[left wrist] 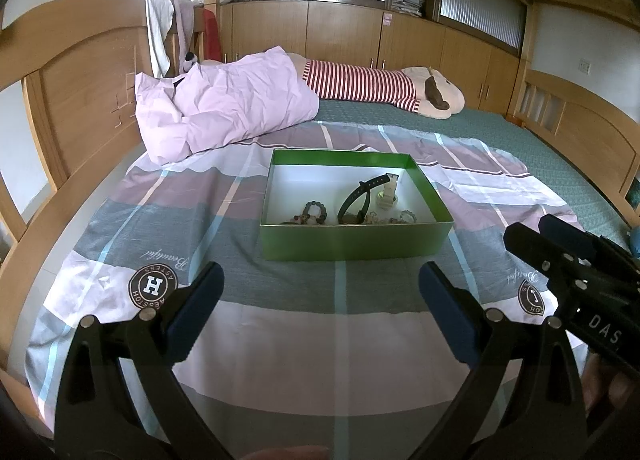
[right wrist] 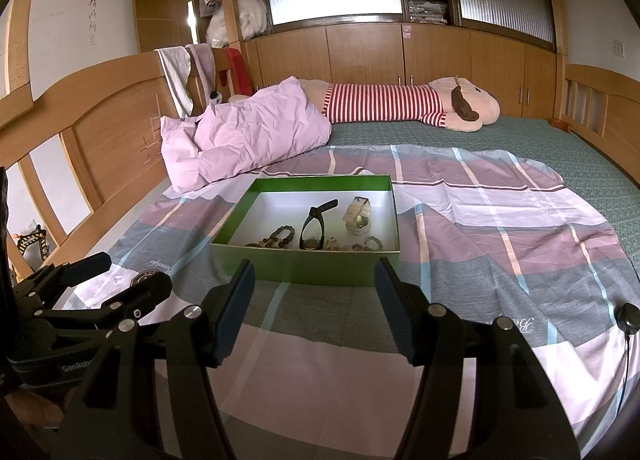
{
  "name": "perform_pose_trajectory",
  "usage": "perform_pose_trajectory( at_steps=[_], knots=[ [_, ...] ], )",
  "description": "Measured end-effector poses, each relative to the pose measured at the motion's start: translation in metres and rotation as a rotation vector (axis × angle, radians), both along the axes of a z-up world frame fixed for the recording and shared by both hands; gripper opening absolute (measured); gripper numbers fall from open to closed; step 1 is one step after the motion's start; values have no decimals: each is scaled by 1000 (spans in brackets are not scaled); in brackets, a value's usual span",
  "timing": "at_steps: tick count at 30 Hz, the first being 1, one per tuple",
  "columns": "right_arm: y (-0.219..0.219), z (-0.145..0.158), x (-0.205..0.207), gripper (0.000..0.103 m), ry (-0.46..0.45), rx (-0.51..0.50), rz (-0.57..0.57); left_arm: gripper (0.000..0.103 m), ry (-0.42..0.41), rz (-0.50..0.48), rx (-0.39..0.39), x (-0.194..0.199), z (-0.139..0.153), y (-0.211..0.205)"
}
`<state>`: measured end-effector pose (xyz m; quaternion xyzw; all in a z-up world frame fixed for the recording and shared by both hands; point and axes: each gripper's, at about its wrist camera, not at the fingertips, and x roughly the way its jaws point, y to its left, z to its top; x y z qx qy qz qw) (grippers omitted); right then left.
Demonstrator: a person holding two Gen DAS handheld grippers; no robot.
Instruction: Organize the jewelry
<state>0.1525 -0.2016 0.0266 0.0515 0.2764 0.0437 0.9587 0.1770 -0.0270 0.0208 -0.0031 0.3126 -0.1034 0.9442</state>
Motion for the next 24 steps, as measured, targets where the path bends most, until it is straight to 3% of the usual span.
perform_pose_trajectory(
  at_steps=[24],
  knots=[
    [0, 0, 0, 61, 3, 1, 1, 97, -6, 0, 16, -2, -4, -2]
  ],
)
